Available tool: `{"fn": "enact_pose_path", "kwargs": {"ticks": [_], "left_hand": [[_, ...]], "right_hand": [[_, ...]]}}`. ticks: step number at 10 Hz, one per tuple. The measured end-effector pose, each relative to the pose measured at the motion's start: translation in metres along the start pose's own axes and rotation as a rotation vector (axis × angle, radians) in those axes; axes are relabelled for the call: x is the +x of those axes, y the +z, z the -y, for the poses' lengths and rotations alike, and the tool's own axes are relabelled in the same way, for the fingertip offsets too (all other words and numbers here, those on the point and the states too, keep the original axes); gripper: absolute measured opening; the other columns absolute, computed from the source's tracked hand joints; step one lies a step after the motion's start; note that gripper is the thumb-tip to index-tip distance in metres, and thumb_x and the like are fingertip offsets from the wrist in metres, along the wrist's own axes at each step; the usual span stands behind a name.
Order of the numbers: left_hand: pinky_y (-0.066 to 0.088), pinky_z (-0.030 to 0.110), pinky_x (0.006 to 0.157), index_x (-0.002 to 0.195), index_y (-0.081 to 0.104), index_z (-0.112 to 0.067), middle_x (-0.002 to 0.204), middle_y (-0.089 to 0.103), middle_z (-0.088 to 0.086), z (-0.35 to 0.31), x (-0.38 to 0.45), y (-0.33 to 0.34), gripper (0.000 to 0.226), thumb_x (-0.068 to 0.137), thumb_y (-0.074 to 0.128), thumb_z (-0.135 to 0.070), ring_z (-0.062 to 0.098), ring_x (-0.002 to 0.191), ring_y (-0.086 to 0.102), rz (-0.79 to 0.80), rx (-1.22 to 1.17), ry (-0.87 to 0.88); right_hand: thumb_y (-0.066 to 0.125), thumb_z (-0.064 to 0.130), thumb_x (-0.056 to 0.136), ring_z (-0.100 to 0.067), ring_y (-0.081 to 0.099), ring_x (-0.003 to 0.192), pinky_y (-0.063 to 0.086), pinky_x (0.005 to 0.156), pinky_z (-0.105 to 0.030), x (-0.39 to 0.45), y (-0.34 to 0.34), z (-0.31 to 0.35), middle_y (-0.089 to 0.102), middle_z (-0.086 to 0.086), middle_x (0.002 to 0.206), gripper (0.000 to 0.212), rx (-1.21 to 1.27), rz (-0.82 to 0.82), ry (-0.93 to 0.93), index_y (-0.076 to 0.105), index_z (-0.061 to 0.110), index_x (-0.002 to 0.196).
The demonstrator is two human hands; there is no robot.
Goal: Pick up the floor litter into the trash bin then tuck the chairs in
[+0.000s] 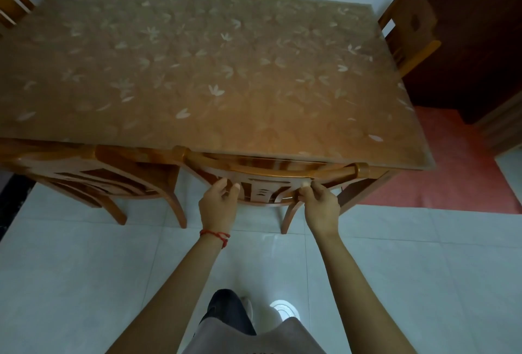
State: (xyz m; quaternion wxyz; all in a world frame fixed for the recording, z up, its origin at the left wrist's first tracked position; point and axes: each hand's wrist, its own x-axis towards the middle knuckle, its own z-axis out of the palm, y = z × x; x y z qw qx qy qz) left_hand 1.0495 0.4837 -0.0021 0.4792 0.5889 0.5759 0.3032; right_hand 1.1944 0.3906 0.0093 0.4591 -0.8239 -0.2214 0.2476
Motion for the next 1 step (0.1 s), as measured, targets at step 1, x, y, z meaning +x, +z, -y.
{"fn": "enact_pose_path", "kwargs": {"ticks": [1], "left_hand": [[0.036, 0.033, 0.098, 0.124, 0.052, -0.002, 0.128, 0.054, 0.018, 0.0072, -0.0117, -0.0099, 0.04, 0.088, 0.056, -0.019, 0.029, 0.121, 0.047, 0.056, 0.16, 0.014]], "right_hand": [[0.039, 0.033, 0.096, -0.018, 0.06, 0.084, 0.041, 0.063, -0.02, -0.0255, -0.0039, -0.0008, 0.066, -0.003, 0.086, 0.034, -0.047, 0.053, -0.069, 0.063, 0.009, 0.092]]}}
